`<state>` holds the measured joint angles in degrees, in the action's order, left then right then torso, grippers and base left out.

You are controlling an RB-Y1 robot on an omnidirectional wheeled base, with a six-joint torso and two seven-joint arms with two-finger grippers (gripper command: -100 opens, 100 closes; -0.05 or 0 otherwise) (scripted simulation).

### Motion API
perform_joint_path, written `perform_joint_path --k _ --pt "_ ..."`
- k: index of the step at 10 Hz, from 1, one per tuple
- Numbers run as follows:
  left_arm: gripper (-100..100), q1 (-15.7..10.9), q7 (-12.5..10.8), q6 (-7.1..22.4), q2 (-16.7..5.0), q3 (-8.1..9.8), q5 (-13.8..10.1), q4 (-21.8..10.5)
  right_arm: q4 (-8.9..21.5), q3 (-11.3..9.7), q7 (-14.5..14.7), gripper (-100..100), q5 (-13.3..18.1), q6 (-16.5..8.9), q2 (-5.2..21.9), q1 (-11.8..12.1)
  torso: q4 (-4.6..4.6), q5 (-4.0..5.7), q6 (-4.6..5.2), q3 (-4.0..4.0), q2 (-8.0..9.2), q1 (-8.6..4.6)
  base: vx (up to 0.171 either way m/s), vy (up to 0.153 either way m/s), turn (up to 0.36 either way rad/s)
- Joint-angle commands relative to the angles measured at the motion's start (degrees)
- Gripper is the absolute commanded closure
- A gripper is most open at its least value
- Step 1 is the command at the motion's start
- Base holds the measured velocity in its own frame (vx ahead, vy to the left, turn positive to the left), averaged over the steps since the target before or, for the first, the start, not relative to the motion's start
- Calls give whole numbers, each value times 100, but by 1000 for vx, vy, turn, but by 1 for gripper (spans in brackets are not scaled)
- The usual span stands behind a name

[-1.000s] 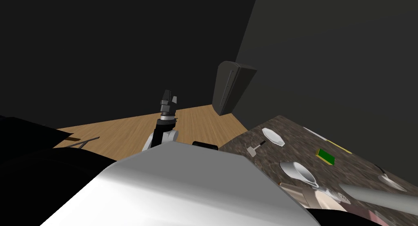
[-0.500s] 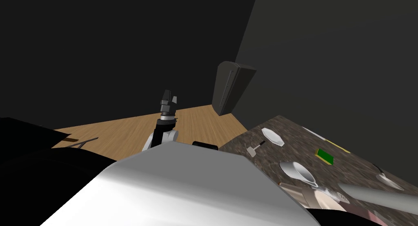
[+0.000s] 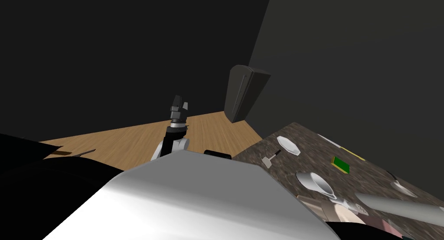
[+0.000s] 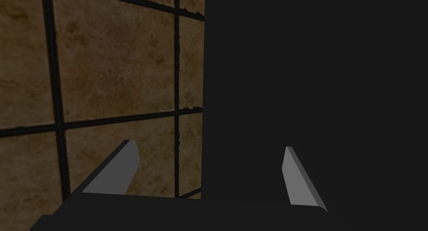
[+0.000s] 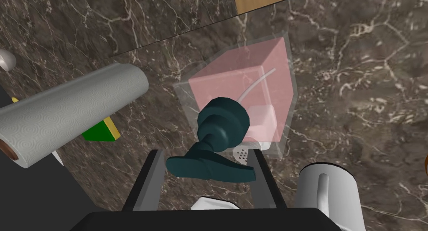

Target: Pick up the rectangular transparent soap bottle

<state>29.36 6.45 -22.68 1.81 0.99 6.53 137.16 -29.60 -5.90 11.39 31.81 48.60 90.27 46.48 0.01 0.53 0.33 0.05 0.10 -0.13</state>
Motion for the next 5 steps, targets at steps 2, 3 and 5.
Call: perform_joint_path --k 2,3,5 --pt "0 0 0 0 0 0 0 0 -61 368 -18 100 270 54 -46 120 -1 3 1 1 2 -3 23 3 -30" --pt "0 0 0 0 0 0 0 0 -161 567 -72 100 542 115 -130 267 0 2 -4 2 5 -5 30 -2 -58" --pt "0 0 0 0 0 0 0 0 -161 835 -72 100 638 115 -130 267 -1 10 2 1 4 -9 25 -1 -30"
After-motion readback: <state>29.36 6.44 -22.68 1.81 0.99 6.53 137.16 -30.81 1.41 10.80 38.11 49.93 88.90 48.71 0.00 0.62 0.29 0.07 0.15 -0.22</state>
